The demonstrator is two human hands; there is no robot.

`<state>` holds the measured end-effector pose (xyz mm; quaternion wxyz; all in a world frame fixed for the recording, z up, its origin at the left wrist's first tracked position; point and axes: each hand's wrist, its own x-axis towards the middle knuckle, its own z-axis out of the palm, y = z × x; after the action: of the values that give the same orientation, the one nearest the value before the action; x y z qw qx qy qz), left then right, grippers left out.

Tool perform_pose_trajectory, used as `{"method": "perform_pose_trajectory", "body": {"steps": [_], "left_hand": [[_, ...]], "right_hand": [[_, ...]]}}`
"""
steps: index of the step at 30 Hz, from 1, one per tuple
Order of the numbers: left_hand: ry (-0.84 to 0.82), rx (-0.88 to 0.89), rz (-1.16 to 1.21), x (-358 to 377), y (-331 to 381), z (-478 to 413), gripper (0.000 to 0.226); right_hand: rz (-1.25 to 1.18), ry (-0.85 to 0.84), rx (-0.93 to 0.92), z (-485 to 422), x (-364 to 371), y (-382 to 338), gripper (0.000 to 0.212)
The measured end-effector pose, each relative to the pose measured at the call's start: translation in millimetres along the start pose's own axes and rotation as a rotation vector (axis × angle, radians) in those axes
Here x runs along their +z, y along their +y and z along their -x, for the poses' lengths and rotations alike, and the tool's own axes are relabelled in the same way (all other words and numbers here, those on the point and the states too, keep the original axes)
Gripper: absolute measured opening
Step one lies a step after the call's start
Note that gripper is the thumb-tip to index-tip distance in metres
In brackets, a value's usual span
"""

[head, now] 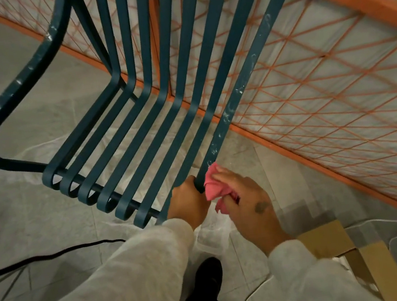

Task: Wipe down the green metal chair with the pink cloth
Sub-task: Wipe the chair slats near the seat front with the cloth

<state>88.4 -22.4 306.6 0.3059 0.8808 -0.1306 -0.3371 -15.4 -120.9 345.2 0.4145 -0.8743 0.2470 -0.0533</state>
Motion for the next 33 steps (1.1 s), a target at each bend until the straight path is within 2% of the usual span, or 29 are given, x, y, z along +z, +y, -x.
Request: {"method": "perform_pose_trajectory", "body": {"steps": [4,8,12,15,17,20,22,26,28,30,33], "left_hand": [[0.01,0.127,-0.071,2,-8,-3,0.017],[0.071,0.083,-0.036,6,-5,-3,0.013],[0.088,0.052,-0.012,6,-2,-4,0.011],[0.056,0.104,-0.046,2,-1,-1,0.014],[0.044,0.075,-0.024,1,1,0,0.012],[0.048,-0.005,0.02,1,3,0,0.009],[0.068,0.02,0.007,2,1,0,0.011],[0.047,0.178,-0.112,0,0,0,0.012],[0.036,0.112,-0.068,-1,1,1,0.01],[0.046,0.011,0.015,0,1,1,0.008],[0.073,0.019,0.017,2,2,0,0.01]], "right_hand": [[0.359,-0.035,-0.253,-5,15,16,0.051],[0.473,0.029,-0.275,-26,14,22,0.058],[0.405,0.021,-0.235,-37,17,15,0.052],[0.324,-0.12,-0.304,-28,8,18,0.046],[0.284,-0.199,-0.298,-29,-2,27,0.047],[0.288,-0.091,-0.244,-42,-7,37,0.047],[0.283,-0.058,-0.202,-45,1,29,0.054],[0.178,-0.213,-0.237,-25,7,14,0.05],[0.151,-0.267,-0.217,-26,-3,22,0.049],[0.177,-0.2,-0.211,-35,-9,32,0.045],[0.231,-0.09,-0.162,-44,-3,30,0.046]]}}
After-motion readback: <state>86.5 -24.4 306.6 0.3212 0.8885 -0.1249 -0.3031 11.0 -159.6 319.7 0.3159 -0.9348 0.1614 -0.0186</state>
